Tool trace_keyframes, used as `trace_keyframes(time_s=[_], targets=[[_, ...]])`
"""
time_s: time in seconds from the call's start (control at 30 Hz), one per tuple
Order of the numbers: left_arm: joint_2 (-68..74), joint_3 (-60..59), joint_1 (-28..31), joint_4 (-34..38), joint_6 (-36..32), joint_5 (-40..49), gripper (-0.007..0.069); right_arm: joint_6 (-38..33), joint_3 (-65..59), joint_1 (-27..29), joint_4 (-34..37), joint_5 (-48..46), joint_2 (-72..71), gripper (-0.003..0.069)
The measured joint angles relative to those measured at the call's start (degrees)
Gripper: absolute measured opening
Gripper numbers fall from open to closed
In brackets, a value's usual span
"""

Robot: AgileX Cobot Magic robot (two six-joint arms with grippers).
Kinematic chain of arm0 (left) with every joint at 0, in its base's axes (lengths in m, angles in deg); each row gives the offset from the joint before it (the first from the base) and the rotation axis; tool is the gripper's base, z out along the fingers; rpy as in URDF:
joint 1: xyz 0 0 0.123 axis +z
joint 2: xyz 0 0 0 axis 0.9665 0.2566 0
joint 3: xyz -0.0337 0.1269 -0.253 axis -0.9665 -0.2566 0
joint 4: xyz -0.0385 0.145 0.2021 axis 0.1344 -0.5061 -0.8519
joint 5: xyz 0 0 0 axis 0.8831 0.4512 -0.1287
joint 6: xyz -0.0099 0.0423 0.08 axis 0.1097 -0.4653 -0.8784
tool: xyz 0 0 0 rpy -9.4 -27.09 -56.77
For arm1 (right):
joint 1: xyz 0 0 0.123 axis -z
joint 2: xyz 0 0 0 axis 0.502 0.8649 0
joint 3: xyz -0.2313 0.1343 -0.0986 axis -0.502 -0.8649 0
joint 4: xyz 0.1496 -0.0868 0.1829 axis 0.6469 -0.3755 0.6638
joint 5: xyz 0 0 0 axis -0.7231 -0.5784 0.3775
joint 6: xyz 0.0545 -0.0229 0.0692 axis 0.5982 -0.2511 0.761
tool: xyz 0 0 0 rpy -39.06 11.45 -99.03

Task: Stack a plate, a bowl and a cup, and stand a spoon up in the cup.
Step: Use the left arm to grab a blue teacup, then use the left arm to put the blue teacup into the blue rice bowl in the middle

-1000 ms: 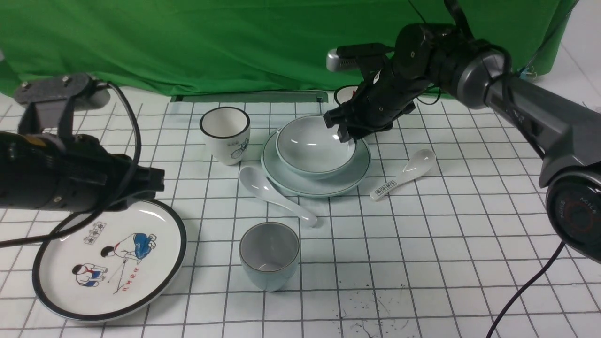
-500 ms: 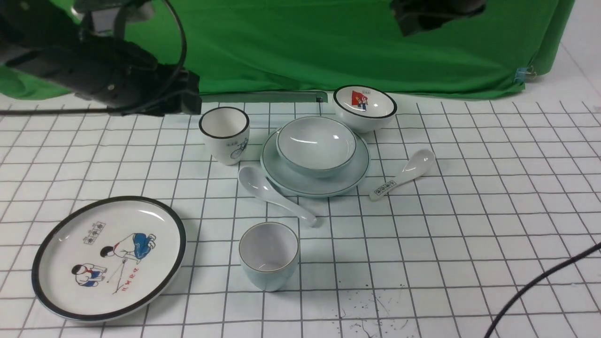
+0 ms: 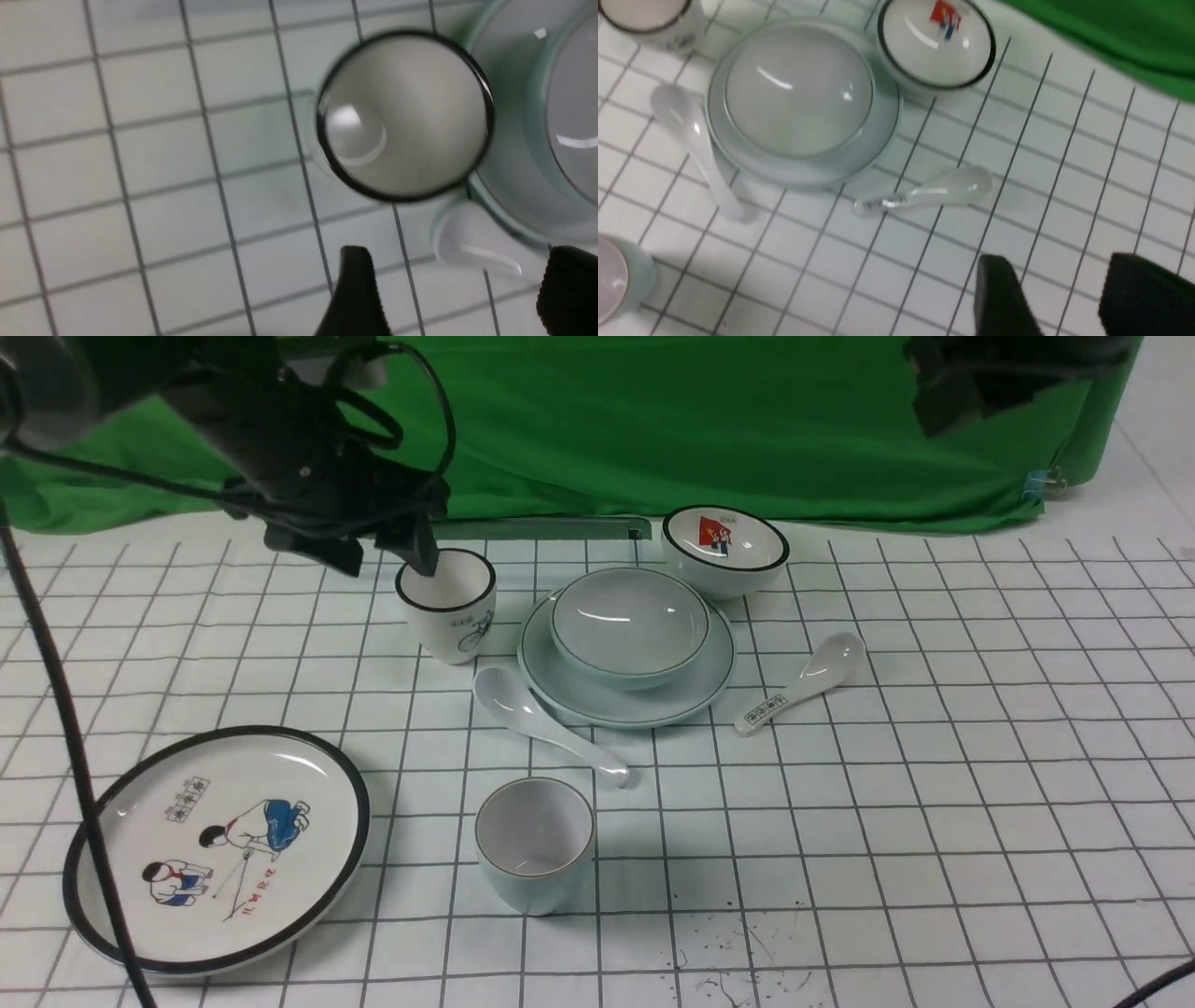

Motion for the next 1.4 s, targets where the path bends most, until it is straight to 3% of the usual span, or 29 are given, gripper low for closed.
trace_keyframes(time_s=[0.13,0.27,0.4,0.6,0.77,0.8,0.83,0.9,0.93,1.23,1.4], targets=[[-0.3,-1.2,-5.2,-1.3,-1.4,9.2,0.0451,-0.1,-16.4,0.0,-0.3,5.7,-6.5,0.034],[-3.3,-5.7,-10.0,-1.6,-1.9,10.2,0.0451,-0.1,-28.9,0.0,-0.6,10.0,-11.4,0.034],[-6.6,-12.3,-14.1,-4.2,-2.0,6.4,0.0451,-0.1,-38.7,0.0,-0.7,16.7,-15.0,0.034],[-5.3,-18.7,-17.1,-6.7,-2.0,0.9,0.0427,-0.2,-42.0,0.0,-0.5,23.6,-16.0,0.034],[-2.8,-20.3,-17.5,-7.1,-3.1,-2.3,0.0265,-0.2,-42.1,0.0,0.0,25.6,-16.4,0.034],[-2.5,-20.4,-17.5,-7.2,-3.4,-3.1,0.0141,-0.2,-42.2,0.0,0.0,25.7,-16.4,0.034],[-2.5,-20.3,-17.5,-7.2,-3.5,-3.2,0.0085,-0.2,-42.2,0.0,0.0,25.7,-16.4,0.034],[-3.1,-19.7,-17.5,-7.0,-3.7,-2.9,0.0008,-0.2,-42.2,0.0,0.0,25.8,-16.5,0.034],[-3.2,-19.6,-17.5,-7.1,-3.8,-2.9,0.0006,-0.2,-42.2,0.0,0.0,25.8,-16.5,0.034],[-5.9,1.2,-17.6,-7.3,-4.5,-7.2,-0.0001,-0.2,-42.2,0.0,0.0,27.8,-16.6,0.034],[3.9,17.6,-17.6,-7.5,-4.2,-3.3,-0.0001,-0.2,-42.2,0.0,0.0,28.3,-16.6,0.034]])
